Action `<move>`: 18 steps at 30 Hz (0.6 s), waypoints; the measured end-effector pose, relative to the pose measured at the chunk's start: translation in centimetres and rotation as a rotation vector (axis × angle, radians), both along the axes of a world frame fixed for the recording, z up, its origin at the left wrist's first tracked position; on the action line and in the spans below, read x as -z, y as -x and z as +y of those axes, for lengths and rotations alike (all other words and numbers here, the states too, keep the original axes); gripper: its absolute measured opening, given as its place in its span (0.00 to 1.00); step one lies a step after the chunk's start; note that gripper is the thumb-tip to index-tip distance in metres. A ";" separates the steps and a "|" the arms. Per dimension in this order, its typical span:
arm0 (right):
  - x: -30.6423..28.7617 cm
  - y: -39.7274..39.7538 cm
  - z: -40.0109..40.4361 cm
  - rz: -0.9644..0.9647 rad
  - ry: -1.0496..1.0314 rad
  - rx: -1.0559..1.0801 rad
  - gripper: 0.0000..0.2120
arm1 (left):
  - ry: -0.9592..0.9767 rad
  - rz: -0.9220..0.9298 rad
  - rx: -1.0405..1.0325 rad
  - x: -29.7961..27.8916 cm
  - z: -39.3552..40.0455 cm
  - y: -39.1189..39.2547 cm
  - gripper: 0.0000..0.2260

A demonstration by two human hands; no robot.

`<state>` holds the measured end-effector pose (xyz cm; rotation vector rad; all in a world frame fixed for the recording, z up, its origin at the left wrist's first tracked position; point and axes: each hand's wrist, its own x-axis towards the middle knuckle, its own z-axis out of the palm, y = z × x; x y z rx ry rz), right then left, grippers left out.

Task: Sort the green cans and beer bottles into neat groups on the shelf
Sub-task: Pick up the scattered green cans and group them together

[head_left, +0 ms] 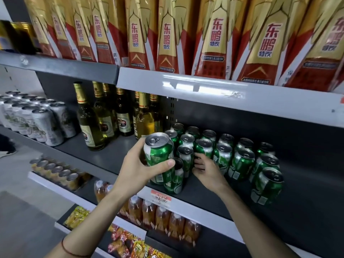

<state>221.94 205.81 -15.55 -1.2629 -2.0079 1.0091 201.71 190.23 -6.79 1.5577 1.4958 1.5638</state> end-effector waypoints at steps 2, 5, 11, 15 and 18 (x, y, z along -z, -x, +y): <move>-1.5 -1.1 -0.8 0.021 -0.048 0.008 0.25 | -0.004 0.000 0.006 -0.1 0.5 -0.6 0.30; -4.2 -2.6 -2.3 0.121 -0.123 -0.038 0.24 | 0.003 0.006 0.029 -0.1 1.4 -1.8 0.30; -8.3 -5.5 -5.4 0.032 -0.173 -0.289 0.41 | 0.026 0.010 0.098 -0.4 3.1 -5.2 0.29; -8.4 -5.6 -6.3 0.022 -0.239 -0.219 0.48 | 0.041 -0.004 0.142 -0.2 4.2 -7.1 0.27; -7.8 -5.7 -6.4 0.060 -0.268 -0.130 0.48 | 0.067 -0.051 0.180 0.0 4.8 -8.1 0.26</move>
